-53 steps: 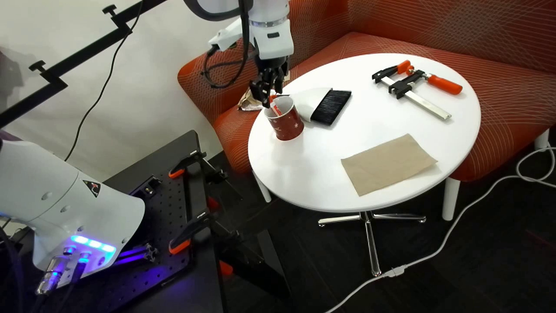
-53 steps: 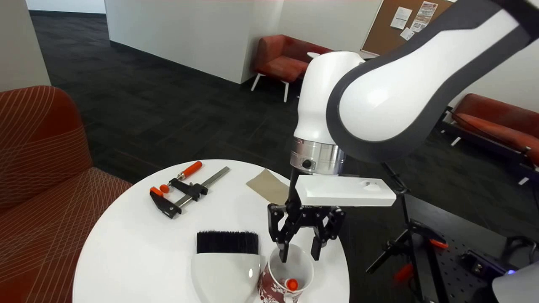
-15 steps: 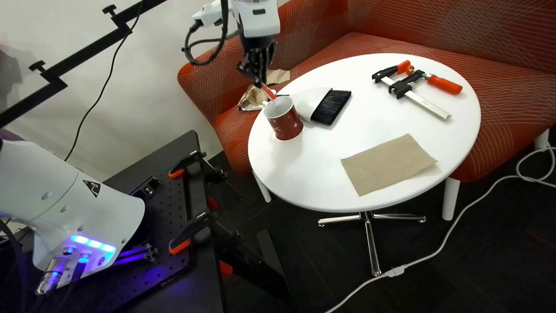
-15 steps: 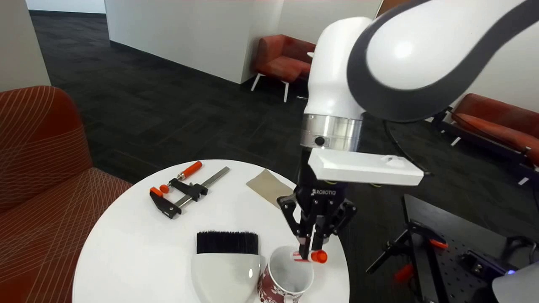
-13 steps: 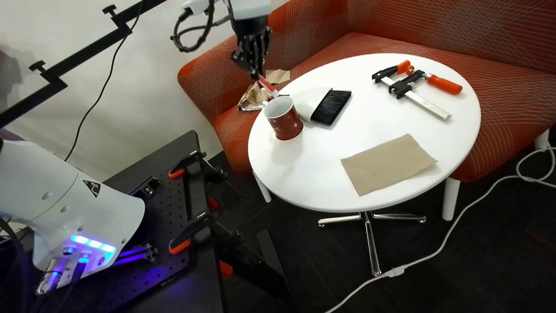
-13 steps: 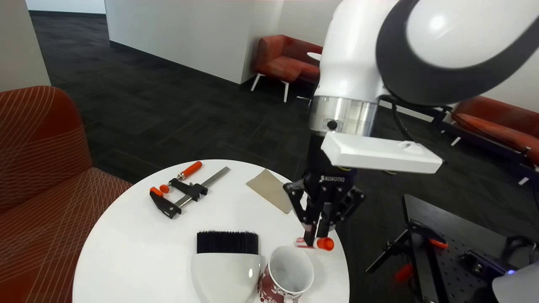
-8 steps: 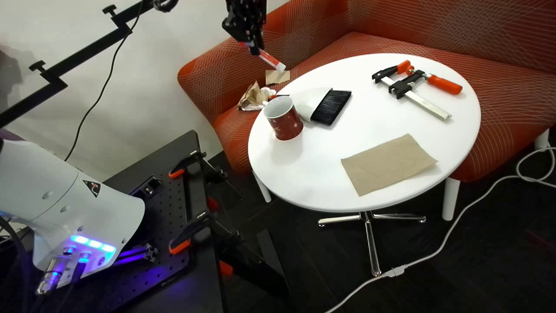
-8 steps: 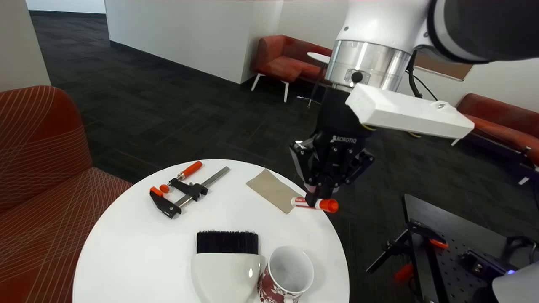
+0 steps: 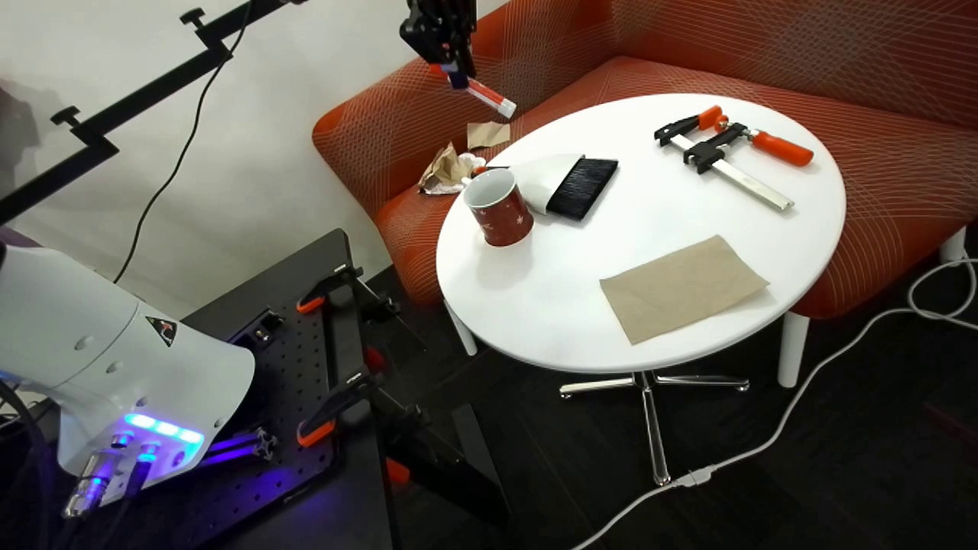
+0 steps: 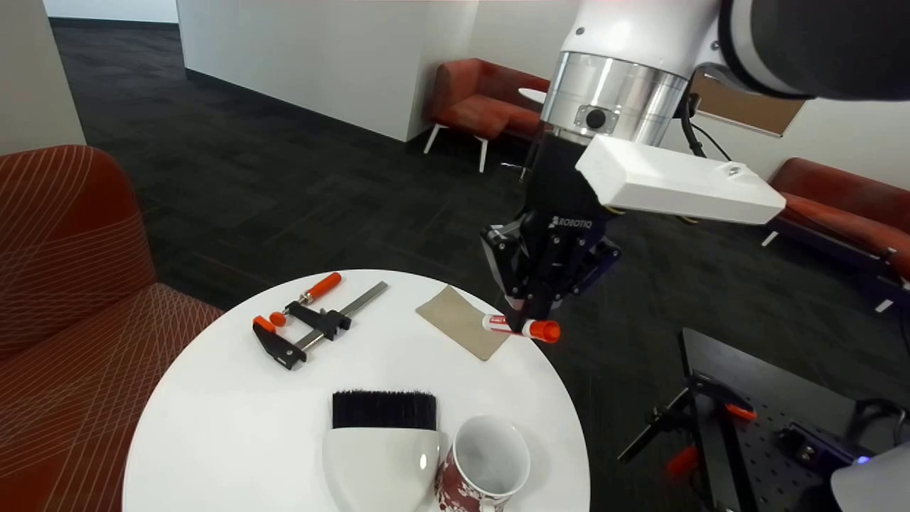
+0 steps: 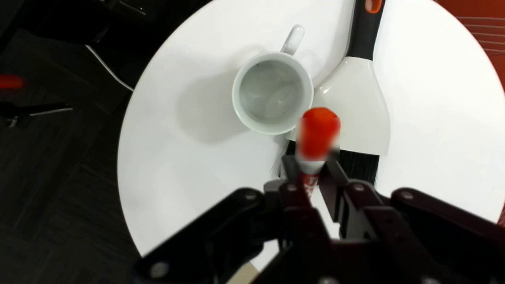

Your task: Pick up the pen from the mug cup and put it on the table.

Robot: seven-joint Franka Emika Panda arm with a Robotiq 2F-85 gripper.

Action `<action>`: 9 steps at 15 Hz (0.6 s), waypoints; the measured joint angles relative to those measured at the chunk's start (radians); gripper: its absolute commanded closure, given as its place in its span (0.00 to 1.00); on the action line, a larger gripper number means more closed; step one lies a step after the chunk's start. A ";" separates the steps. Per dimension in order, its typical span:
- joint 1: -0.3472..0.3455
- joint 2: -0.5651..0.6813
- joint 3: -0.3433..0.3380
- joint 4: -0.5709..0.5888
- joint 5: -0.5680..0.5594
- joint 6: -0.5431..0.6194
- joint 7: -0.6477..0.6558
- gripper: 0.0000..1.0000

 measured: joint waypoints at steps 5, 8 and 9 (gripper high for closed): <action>0.000 0.001 0.000 0.000 -0.006 0.000 0.001 0.95; -0.003 0.019 -0.008 0.006 -0.121 0.069 0.081 0.95; -0.003 0.033 -0.014 0.013 -0.172 0.103 0.122 0.95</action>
